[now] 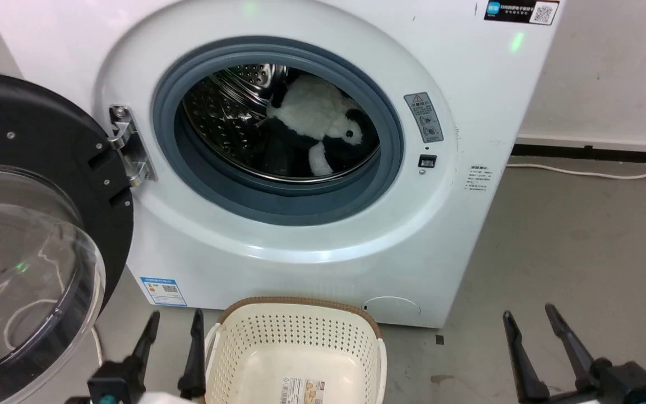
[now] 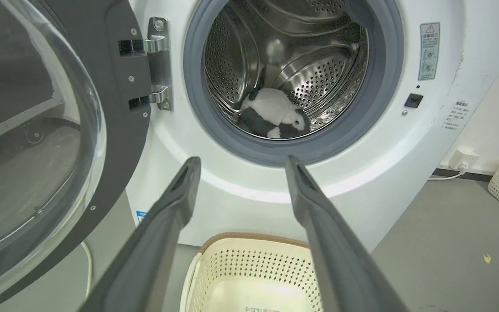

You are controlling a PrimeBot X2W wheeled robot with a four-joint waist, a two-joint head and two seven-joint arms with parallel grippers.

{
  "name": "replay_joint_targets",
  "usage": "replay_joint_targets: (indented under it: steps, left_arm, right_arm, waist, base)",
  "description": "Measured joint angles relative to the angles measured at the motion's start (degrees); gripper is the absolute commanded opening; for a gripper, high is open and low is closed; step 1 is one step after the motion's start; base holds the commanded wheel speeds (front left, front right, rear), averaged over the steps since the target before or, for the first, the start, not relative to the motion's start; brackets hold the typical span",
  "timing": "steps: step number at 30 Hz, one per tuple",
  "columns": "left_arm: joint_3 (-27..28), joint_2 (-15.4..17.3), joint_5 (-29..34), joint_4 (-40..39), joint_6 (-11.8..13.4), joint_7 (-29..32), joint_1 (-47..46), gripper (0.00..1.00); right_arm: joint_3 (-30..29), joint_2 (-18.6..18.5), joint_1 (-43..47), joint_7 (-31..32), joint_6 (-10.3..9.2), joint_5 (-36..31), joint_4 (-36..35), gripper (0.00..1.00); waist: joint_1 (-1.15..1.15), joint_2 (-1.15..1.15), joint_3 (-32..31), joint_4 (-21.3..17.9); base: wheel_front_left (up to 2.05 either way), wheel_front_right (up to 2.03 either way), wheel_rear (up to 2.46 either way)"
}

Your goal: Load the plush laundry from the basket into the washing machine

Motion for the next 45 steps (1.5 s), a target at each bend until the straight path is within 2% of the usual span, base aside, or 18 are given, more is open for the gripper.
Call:
replay_joint_targets:
  steps: [8, 13, 14, 45]
  left_arm:
    - [0.1, -1.1, 4.4, -0.5, -0.1, 0.0, 2.6, 1.00]
    - [0.7, -1.9, 5.5, -1.3, -1.1, 0.0, 2.7, 1.00]
    - [0.8, -2.0, 5.5, -1.3, -1.5, 0.0, 2.8, 0.00]
    - [1.5, -2.3, 7.0, -2.5, -1.1, 3.0, 2.4, 0.00]
  right_arm:
    - [0.2, 0.0, 1.2, 0.0, 0.00, 0.0, 1.6, 1.00]
    - [0.4, 0.0, 1.2, 0.0, 0.00, 0.2, 2.0, 1.00]
    - [0.4, 0.0, 1.2, 0.0, 0.00, 0.3, 2.1, 0.00]
    - [0.4, 0.0, 0.4, 3.0, 0.00, -0.8, 1.5, 0.00]
  waist:
    - [0.01, 0.00, -1.1, 0.1]
    - [0.01, 0.00, -1.2, -0.2]
    - [0.01, 0.00, -1.2, -0.3]
    - [0.01, 0.00, -0.7, -0.7]
  base:
    - [0.00, 0.00, 0.00]
    - [0.00, 0.00, 0.00]
    - [0.00, 0.00, 0.00]
    - [0.00, 0.00, 0.00]
